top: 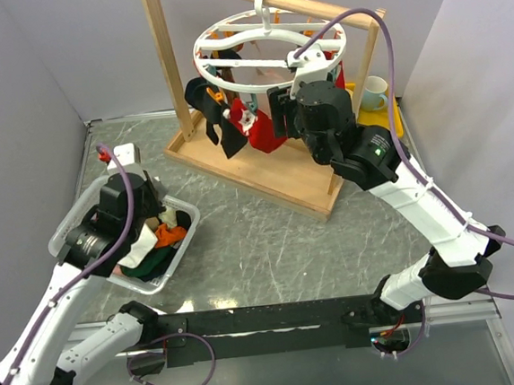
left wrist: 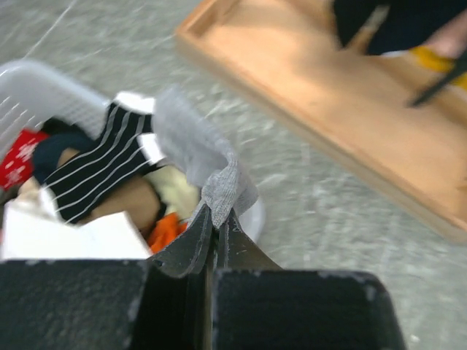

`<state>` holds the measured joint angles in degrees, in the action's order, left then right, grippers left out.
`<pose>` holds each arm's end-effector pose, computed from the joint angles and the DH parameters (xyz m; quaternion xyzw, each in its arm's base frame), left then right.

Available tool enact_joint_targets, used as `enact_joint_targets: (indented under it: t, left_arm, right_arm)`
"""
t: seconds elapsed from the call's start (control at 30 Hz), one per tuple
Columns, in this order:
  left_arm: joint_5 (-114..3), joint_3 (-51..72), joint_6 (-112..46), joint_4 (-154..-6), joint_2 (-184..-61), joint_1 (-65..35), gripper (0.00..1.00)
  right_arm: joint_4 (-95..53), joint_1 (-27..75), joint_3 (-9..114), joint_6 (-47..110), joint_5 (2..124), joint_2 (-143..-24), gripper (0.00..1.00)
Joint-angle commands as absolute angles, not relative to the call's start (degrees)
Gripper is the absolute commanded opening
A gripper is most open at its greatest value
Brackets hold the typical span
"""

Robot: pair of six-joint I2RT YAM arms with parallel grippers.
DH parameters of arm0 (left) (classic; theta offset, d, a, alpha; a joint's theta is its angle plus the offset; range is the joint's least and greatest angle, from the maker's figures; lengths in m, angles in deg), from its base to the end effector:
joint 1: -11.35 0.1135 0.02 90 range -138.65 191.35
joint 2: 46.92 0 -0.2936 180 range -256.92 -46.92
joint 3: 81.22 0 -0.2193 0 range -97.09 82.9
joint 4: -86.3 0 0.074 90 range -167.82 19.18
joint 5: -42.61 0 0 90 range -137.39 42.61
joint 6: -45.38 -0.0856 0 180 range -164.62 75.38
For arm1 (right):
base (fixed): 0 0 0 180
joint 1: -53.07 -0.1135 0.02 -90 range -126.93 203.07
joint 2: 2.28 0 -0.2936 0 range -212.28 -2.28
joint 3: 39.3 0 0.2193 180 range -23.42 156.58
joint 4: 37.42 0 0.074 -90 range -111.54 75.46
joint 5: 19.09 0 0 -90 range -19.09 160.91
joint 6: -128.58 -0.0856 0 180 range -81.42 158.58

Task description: Remove the socks clipped to the hanger

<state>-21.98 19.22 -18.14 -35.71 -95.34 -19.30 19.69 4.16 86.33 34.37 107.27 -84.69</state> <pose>0.1459 -0.0438 0.3782 -0.0848 0.8347 -0.0797 0.5382 0.2221 0.1775 0.5204 -0.1066 0.7650 0.0421 0.6337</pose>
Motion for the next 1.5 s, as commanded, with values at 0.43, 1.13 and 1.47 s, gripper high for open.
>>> enact_joint_targets:
  t: [0.43, 1.13, 1.47]
  left_arm:
    - [-16.3, 25.2, -20.2, -32.6, -102.0, -5.3, 0.1]
    - [-70.7, 23.1, -17.2, -70.3, -98.2, -6.8, 0.88]
    - [-74.3, 18.8, -12.3, -81.4, -108.7, -10.4, 0.84]
  right_arm:
    - [17.3, 6.7, 80.3, 33.0, 106.2, -76.8, 0.75]
    - [18.2, 10.1, 78.8, 27.5, 93.5, -73.9, 0.75]
    - [17.7, 10.0, 77.8, 25.8, 90.9, -71.9, 0.75]
